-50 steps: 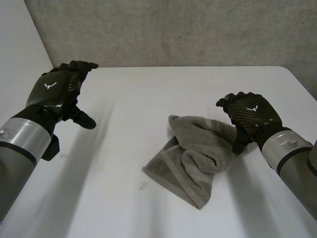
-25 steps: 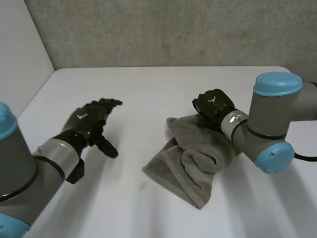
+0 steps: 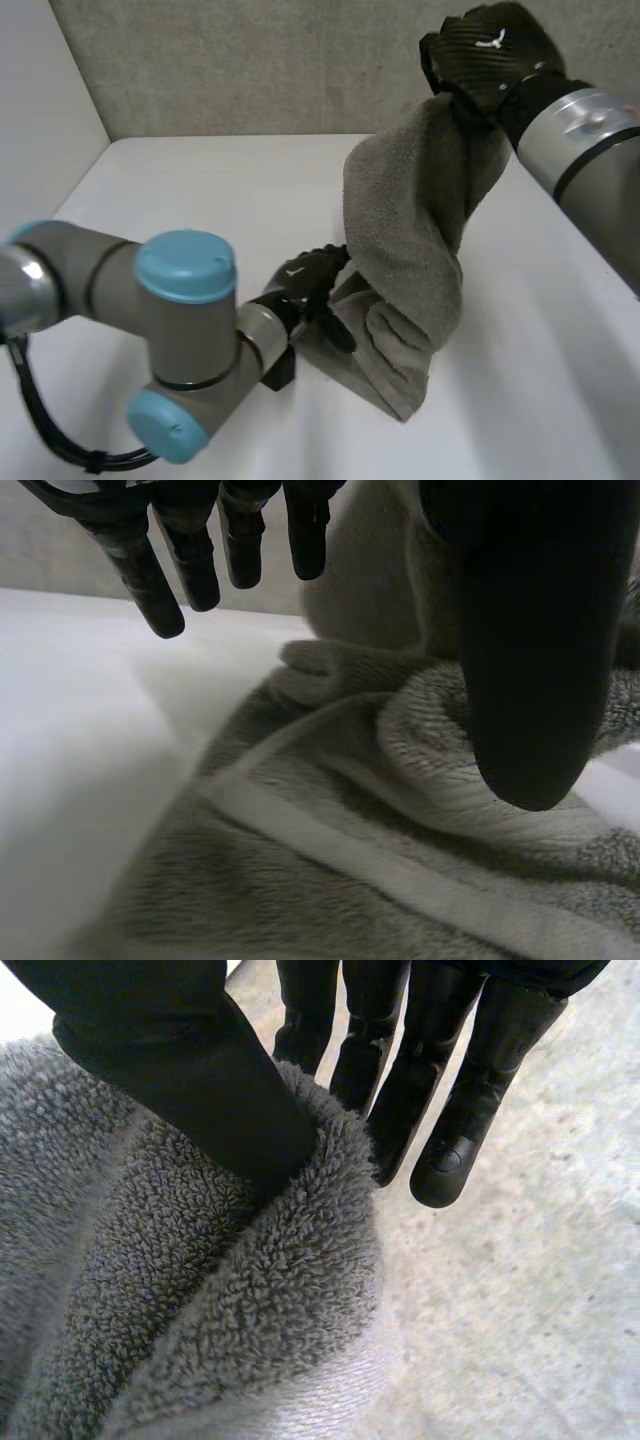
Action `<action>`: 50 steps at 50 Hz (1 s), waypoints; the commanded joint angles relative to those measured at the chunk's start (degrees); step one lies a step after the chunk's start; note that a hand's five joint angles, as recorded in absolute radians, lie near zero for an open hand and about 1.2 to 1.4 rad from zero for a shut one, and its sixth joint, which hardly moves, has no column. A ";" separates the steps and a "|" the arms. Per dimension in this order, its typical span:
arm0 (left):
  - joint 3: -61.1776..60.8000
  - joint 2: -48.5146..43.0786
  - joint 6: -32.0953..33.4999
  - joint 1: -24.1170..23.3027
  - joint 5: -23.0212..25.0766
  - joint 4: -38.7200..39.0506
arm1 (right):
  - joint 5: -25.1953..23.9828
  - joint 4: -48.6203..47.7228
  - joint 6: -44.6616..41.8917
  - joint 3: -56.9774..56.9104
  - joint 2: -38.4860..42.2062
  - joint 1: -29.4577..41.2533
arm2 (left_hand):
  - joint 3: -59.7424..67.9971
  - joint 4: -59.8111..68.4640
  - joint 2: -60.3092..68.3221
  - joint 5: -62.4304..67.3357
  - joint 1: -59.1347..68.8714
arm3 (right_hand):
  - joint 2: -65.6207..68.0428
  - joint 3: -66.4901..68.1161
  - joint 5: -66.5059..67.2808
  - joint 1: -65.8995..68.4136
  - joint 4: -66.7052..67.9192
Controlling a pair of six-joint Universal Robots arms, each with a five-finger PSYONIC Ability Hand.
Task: Fold the towel.
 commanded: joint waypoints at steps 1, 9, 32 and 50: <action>8.55 -8.39 -0.65 -3.60 0.16 -0.29 | 0.65 1.78 -0.07 2.07 -5.92 0.11 | 4.41 4.85 4.44 4.94 4.43 | 12.82 12.45 13.85 24.11 11.83; 12.52 -12.09 -0.13 -6.69 -0.45 -1.43 | 3.55 1.52 -0.42 1.02 -9.44 -0.68 | 59.38 59.82 59.41 59.91 59.40 | 12.82 12.45 13.85 24.11 11.83; 3.38 23.15 28.62 16.25 -1.68 -5.74 | 2.76 13.03 -9.74 4.35 2.33 -2.97 | 67.81 68.25 67.84 68.34 67.83 | 12.82 12.45 13.85 24.11 11.83; 15.54 8.41 54.55 18.10 1.93 -12.18 | 3.99 7.29 -21.52 -12.49 17.97 -0.60 | 67.81 68.25 67.84 68.34 67.83 | 12.82 12.45 13.85 24.11 11.83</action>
